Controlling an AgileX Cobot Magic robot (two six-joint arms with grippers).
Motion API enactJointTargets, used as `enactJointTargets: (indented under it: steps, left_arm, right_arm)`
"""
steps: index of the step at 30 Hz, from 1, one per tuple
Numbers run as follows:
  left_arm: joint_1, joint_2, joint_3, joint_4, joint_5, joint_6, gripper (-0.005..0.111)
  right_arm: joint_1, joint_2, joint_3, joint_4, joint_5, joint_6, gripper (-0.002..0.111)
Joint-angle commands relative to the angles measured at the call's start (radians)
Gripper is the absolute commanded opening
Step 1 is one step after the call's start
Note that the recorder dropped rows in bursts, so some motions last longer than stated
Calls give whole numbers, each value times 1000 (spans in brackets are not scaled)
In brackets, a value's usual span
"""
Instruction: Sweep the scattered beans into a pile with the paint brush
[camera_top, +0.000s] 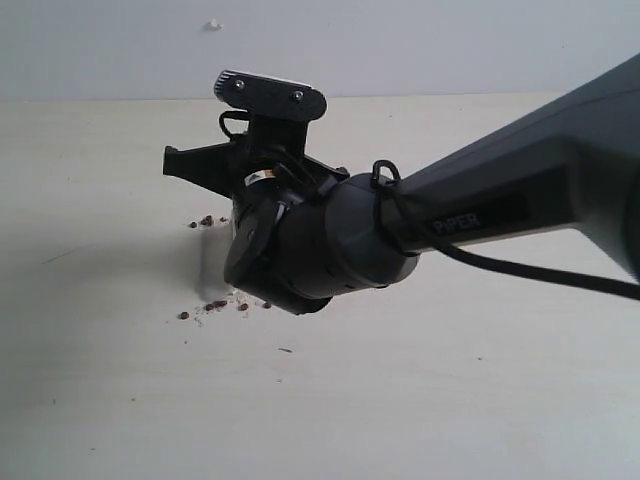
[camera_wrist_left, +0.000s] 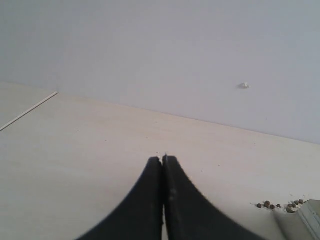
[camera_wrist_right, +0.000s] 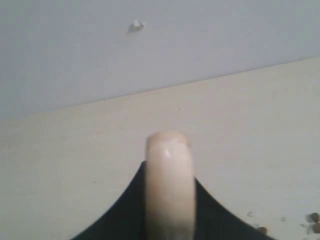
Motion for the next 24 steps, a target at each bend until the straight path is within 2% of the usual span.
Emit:
enactJointTargets:
  steps: [1,8,16,24]
  left_arm:
    - [4,-7,3,-9,1,4,0]
    - [4,-7,3,-9,1,4,0]
    - [4,-7,3,-9,1,4,0]
    - [4,-7,3,-9,1,4,0]
  right_arm:
    - [-3,-6,6,163,-1,-215,0]
    - [-3,-10,6,247,-34,-287,0]
    - [-3,-63,6,69,17,-160,0]
    - [-3,-109,6,62,33,-139,0]
